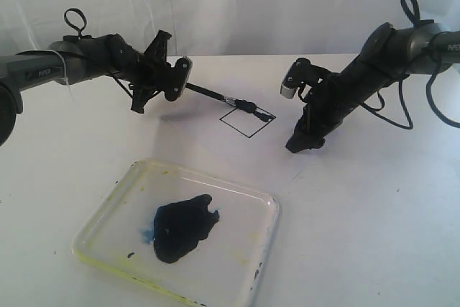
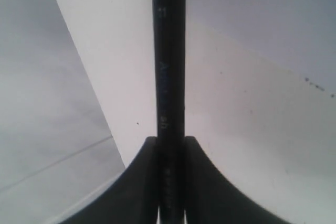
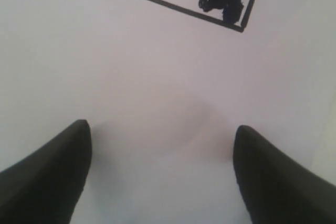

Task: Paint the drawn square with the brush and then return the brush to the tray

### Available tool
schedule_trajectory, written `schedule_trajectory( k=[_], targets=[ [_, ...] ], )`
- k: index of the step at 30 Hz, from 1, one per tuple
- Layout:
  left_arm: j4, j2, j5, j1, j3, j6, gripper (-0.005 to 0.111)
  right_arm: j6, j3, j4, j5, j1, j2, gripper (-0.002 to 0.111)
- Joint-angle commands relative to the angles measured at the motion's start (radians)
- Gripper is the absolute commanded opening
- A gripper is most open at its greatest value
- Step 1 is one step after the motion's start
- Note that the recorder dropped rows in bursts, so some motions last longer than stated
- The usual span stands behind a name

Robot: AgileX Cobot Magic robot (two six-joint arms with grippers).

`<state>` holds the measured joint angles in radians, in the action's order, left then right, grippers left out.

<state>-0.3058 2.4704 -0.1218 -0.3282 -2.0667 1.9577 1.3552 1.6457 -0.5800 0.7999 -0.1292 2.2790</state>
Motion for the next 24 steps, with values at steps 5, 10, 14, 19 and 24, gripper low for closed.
schedule_trajectory(
  k=[5, 10, 14, 19, 24],
  targets=[
    [0.026, -0.002, -0.022, -0.013, -0.006, 0.151, 0.0, 0.018, -0.01, 0.024, -0.017, -0.002, 0.016, 0.07],
    [0.087, -0.002, -0.002, -0.032, -0.006, 0.151, 0.0, 0.018, -0.01, 0.024, -0.017, -0.002, 0.016, 0.07],
    [0.087, -0.004, 0.055, -0.034, -0.006, 0.151, 0.0, 0.018, -0.01, 0.024, -0.017, -0.002, 0.016, 0.07],
    [0.091, -0.004, 0.047, -0.034, -0.032, 0.151, 0.0, 0.018, -0.01, 0.024, -0.021, -0.002, 0.016, 0.07],
    [0.12, -0.004, 0.047, -0.052, -0.069, 0.151, 0.0, 0.018, -0.01, 0.024, -0.021, -0.002, 0.016, 0.07]
  ],
)
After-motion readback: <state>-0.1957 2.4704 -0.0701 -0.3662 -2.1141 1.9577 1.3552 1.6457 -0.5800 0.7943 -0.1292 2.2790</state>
